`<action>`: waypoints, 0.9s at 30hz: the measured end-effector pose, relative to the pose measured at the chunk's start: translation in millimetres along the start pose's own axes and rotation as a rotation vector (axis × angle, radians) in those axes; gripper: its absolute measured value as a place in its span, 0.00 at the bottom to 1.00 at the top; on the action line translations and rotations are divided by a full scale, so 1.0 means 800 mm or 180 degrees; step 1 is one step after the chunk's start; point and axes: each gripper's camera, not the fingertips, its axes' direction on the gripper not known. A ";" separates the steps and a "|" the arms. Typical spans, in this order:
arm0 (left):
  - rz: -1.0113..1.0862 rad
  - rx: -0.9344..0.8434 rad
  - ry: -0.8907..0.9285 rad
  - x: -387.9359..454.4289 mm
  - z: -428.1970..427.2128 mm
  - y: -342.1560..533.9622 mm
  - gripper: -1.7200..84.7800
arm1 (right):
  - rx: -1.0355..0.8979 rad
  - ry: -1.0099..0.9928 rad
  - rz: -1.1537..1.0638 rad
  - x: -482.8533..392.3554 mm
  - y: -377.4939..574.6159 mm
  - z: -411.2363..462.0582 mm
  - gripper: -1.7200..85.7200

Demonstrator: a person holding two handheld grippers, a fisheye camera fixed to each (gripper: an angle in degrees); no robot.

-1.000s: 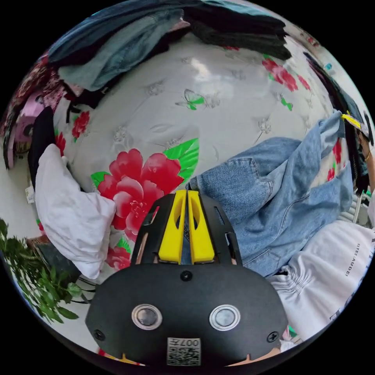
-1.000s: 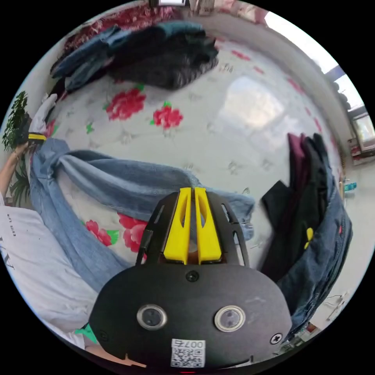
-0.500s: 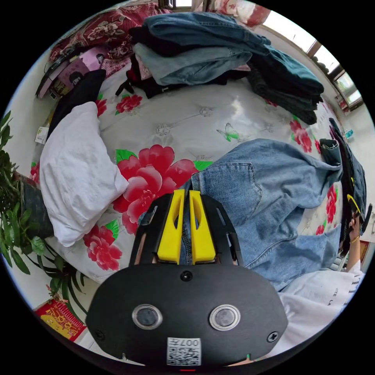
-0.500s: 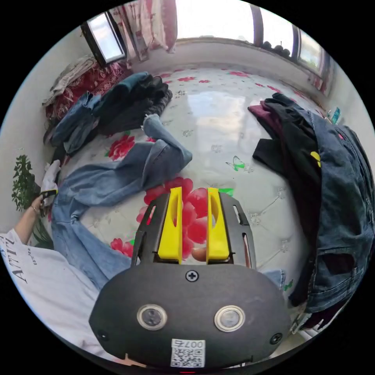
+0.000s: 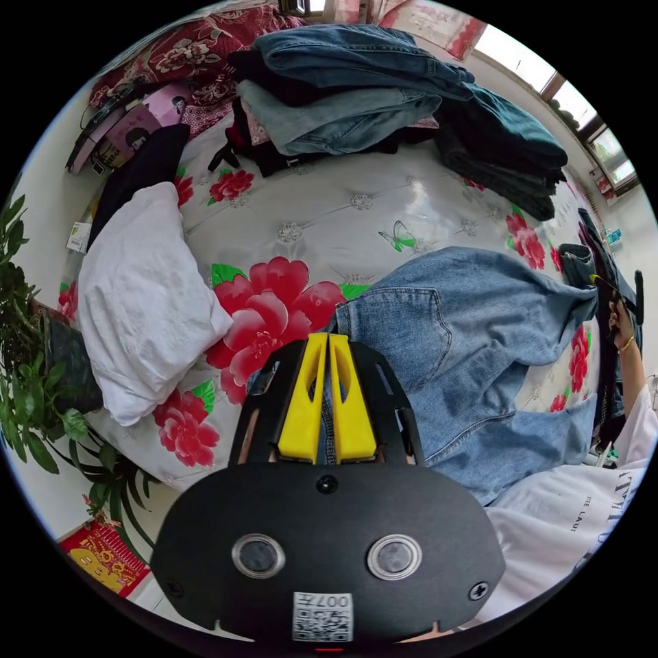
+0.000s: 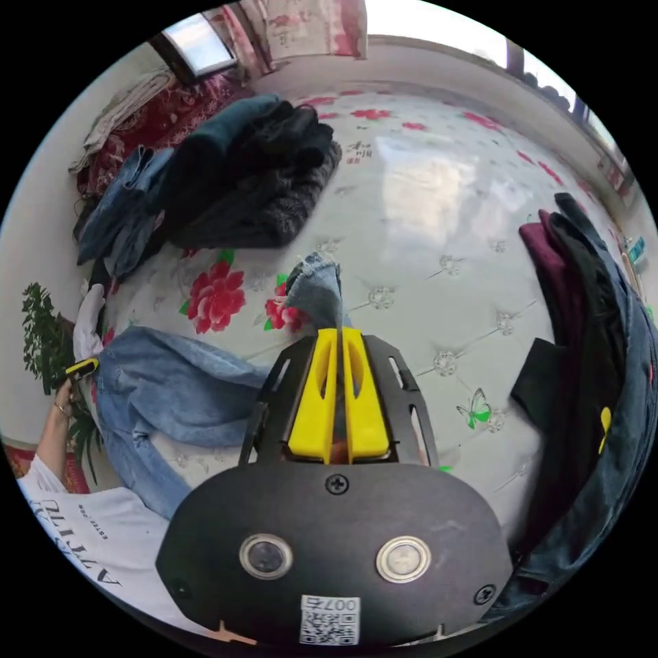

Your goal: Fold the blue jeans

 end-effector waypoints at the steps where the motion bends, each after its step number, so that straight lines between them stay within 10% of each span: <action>1: 0.0001 0.0000 -0.0005 0.000 0.000 0.000 0.01 | 0.0212 -0.0068 0.0092 0.014 0.007 -0.018 0.03; 5: 0.0064 -0.0084 -0.0093 0.010 0.019 -0.009 0.01 | 0.1419 -0.0379 0.0992 0.142 0.098 -0.129 0.05; 9: 0.0027 -0.0363 -0.0238 0.021 0.052 -0.029 0.01 | 0.0965 -0.0067 0.1763 0.235 0.166 -0.130 0.08; 27: -0.0306 0.0298 -0.0422 0.018 -0.051 0.080 0.09 | -0.0182 0.0121 0.0714 0.112 0.045 0.037 0.16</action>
